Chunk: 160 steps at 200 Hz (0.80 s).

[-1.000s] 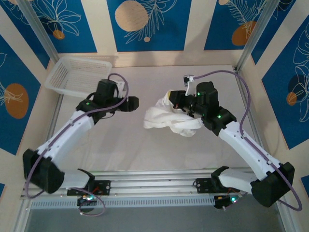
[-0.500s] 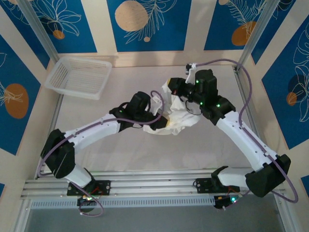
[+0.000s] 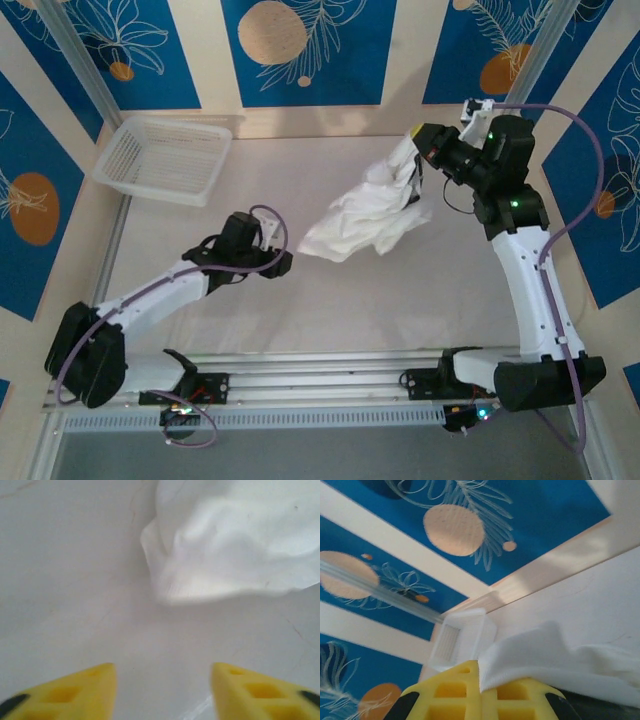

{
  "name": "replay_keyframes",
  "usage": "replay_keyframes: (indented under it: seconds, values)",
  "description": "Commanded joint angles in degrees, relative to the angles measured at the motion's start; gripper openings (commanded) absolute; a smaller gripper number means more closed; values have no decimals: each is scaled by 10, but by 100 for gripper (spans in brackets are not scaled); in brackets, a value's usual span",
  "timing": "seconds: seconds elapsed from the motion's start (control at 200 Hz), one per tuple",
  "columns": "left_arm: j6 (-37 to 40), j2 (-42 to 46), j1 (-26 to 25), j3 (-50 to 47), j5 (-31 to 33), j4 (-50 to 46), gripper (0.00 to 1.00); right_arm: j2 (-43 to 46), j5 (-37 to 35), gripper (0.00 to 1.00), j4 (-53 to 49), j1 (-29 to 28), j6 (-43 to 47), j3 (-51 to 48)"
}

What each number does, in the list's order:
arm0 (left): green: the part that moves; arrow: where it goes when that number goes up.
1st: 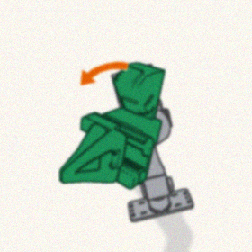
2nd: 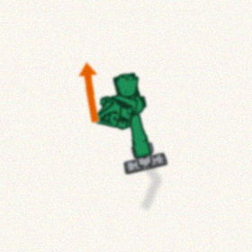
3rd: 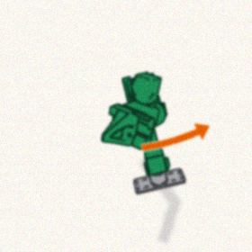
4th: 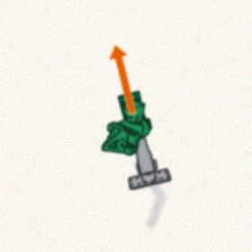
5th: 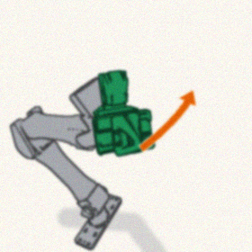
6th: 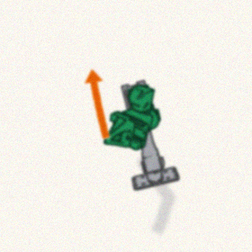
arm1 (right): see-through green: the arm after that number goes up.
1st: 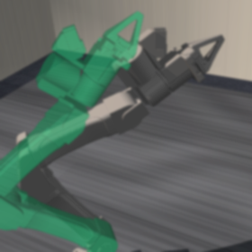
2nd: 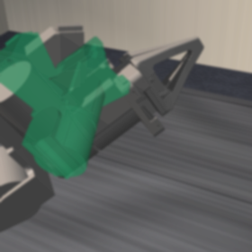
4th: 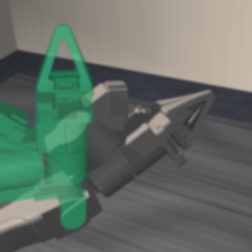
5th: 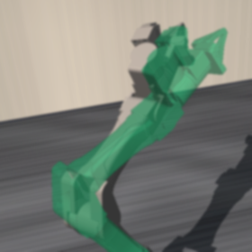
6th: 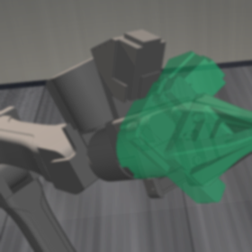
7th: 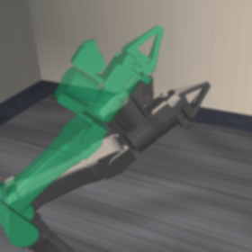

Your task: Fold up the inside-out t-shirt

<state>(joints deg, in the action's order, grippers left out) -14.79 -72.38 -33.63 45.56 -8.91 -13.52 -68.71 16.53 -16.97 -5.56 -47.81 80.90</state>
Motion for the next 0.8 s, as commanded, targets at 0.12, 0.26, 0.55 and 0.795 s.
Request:
replay_keyframes:
  seconds: [0.12, 0.26, 0.55, 0.795]
  values:
    - [-70, 2, -3, 126, -164, 29, 71, 8, 220, 0, 129, -41, 22, -98]
    - [-177, -69, 1, 216, -168, 36, 70, 20, 247, 0, 141, -53, 31, -115]
    - [-340, -231, -17, 255, -310, 188, 75, 33, 229, 0, 122, -60, 40, -111]
    - [-308, -217, 31, 221, -277, 105, 0, 99, 126, 0, 96, -40, 59, -170]
